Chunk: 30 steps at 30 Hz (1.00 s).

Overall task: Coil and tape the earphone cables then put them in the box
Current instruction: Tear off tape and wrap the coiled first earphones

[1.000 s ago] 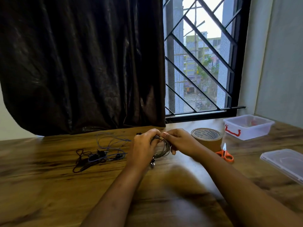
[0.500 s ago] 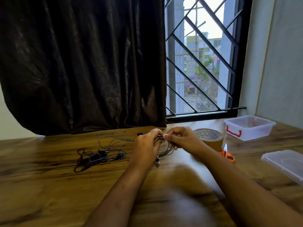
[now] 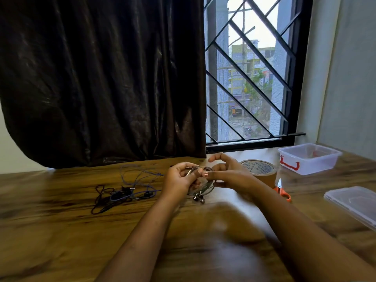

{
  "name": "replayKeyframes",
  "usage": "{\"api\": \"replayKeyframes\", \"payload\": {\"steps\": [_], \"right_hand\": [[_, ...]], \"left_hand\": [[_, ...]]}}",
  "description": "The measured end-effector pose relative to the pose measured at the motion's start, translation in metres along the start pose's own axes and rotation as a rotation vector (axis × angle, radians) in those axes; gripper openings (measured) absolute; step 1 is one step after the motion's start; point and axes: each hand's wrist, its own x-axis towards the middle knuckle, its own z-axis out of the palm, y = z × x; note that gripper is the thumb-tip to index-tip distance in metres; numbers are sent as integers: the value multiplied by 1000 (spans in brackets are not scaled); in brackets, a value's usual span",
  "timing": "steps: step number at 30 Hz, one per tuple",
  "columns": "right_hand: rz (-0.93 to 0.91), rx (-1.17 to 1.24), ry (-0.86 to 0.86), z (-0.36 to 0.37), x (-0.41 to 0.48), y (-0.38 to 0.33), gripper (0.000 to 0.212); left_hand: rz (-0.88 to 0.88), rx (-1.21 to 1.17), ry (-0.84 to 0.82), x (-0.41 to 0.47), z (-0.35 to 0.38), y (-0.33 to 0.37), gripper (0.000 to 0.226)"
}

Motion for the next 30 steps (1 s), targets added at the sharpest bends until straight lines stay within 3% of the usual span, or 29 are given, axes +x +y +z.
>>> {"api": "replayKeyframes", "payload": {"steps": [6, 16, 24, 30], "right_hand": [[25, 44, 57, -4, 2, 8, 34], [30, -138, 323, -2, 5, 22, 20], [-16, -661, 402, 1, 5, 24, 12], [-52, -856, 384, 5, 2, 19, 23]], "left_hand": [[-205, -181, -19, 5, -4, -5, 15], [-415, -82, -23, 6, -12, -10, 25], [-337, 70, 96, 7, -10, -13, 23], [-253, 211, 170, 8, -10, -16, 11]]}}
